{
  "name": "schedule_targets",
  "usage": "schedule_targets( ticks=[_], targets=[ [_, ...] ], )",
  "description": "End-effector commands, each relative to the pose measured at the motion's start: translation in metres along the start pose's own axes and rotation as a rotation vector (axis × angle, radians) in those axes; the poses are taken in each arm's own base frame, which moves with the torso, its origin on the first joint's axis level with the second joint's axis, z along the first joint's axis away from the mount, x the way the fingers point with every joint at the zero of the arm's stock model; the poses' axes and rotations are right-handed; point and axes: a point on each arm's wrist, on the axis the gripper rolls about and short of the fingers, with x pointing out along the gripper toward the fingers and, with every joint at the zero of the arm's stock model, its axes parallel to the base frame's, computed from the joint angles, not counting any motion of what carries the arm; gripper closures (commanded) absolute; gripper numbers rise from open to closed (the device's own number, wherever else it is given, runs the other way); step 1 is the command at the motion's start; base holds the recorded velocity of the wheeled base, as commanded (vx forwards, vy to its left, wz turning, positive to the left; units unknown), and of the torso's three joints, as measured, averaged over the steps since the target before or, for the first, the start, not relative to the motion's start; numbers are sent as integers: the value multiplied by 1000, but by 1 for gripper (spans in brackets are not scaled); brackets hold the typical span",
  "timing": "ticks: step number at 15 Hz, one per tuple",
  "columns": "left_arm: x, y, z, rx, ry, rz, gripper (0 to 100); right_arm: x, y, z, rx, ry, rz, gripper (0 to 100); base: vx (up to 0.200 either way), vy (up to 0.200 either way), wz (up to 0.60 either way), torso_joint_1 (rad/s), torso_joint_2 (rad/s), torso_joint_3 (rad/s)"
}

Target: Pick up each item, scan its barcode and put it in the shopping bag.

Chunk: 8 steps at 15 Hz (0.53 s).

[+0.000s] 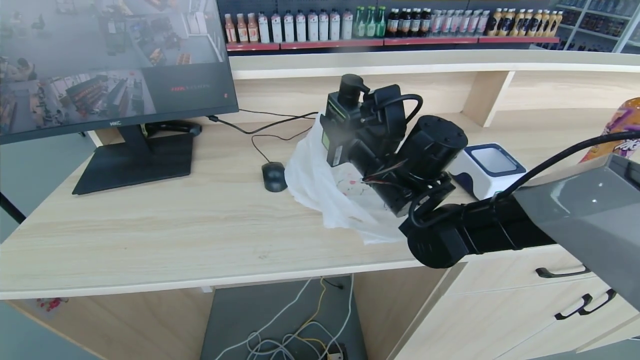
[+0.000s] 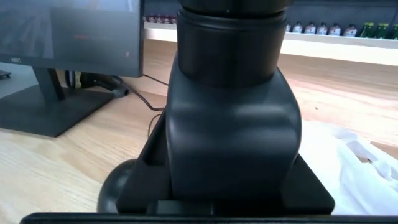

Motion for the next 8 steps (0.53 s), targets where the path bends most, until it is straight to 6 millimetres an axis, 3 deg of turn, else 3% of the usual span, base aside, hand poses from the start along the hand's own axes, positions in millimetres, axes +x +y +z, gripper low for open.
schedule_targets(
  ticks=[1,8],
  targets=[
    [0,0,0,0,1,0,0,2,-6,-13,-9,21,-14,100,0,0,0,0,0,0],
    [0,0,0,0,1,0,0,1,-3,-42,-16,88,-58,100,0,0,0,0,0,0]
  ],
)
